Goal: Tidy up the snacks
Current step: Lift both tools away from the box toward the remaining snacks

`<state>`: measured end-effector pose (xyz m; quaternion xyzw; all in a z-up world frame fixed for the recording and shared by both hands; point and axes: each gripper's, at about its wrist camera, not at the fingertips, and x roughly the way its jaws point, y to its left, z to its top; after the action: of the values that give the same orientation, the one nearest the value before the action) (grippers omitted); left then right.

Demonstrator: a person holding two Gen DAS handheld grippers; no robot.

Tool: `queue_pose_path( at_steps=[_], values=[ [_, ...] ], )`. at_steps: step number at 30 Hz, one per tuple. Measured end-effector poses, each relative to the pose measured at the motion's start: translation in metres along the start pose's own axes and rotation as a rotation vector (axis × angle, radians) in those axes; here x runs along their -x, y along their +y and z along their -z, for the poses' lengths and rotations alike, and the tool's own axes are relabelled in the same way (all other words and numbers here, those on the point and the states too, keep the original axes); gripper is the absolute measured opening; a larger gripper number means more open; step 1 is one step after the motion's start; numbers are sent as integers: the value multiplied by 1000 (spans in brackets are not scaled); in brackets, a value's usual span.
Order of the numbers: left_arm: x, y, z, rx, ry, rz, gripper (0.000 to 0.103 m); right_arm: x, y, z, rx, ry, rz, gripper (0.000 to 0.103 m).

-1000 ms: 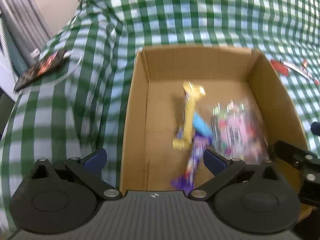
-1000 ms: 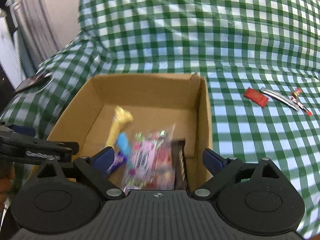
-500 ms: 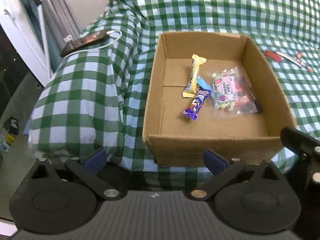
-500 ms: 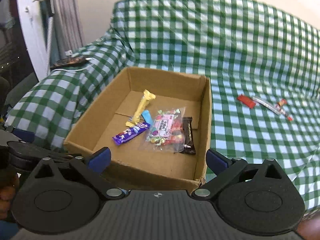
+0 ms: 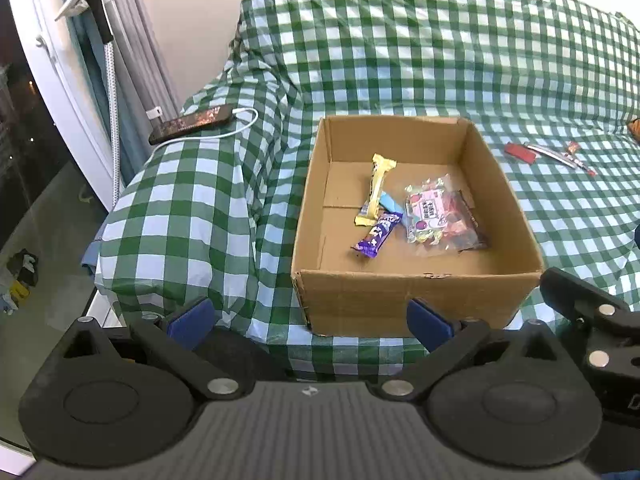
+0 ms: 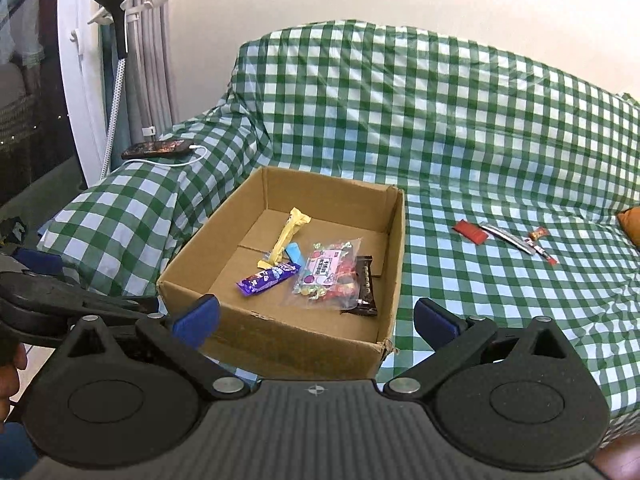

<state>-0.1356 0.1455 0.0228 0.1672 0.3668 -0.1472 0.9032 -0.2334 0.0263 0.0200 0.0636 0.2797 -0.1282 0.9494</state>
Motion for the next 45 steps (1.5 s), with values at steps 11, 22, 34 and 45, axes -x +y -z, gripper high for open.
queue_pose_path(
  at_steps=[11, 22, 34, 45],
  values=[
    [17, 6, 6, 16, -37, 3, 103, 18, 8, 3, 32, -40, 5, 103],
    [16, 5, 7, 11, -26, 9, 103, 18, 11, 6, 36, -38, 4, 103],
    [0, -10, -1, -36, 13, -2, 103, 3, -4, 8, -9, -3, -8, 103],
    [-25, -68, -50, -130, 29, 46, 103, -19, -70, 17, -137, 5, 58, 103]
  ],
)
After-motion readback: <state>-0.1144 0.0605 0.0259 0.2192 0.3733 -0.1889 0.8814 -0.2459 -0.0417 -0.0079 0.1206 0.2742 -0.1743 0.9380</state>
